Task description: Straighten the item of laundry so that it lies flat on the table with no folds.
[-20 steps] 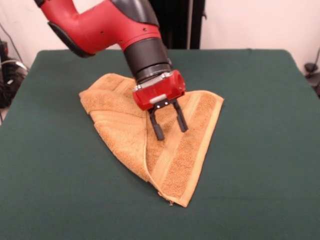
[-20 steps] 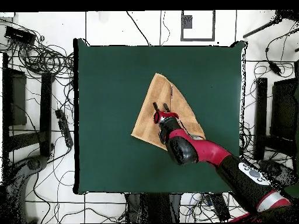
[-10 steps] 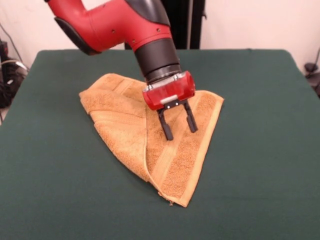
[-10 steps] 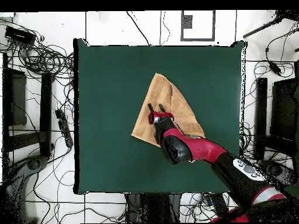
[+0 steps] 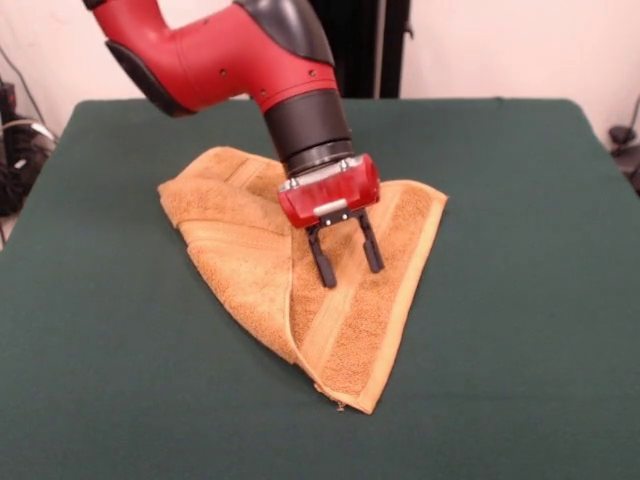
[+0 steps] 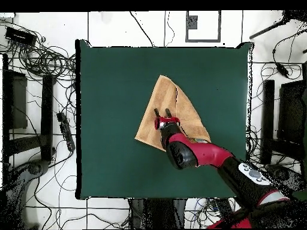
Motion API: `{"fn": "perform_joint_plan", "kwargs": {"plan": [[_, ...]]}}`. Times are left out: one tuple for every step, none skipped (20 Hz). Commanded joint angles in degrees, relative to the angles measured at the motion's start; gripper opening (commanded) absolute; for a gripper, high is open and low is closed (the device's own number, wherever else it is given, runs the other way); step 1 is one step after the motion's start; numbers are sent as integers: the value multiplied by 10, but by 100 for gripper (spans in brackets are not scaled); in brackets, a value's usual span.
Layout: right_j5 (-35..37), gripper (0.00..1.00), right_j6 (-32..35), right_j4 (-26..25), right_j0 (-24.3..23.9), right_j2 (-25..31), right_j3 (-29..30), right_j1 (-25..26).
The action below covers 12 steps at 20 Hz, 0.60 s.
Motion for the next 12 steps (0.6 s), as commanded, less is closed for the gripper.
{"fn": "perform_joint_plan", "kwargs": {"plan": [[33,100,40,-39,8,-22,-90,46],[35,100,42,-43,5,-19,-90,46],[38,100,44,-48,2,-16,-89,46],[39,100,47,-51,-3,-12,-88,47],[39,100,55,-52,-10,-4,-84,49],[44,100,65,-56,-26,15,-75,53],[61,100,73,-58,-48,41,-63,59],[80,100,79,-59,-71,69,-50,66],[91,100,84,-61,-91,96,-37,73],[101,100,83,-59,-103,110,-29,75],[104,100,83,-52,-108,117,-19,71],[107,100,84,-45,-114,124,-9,67]]}}
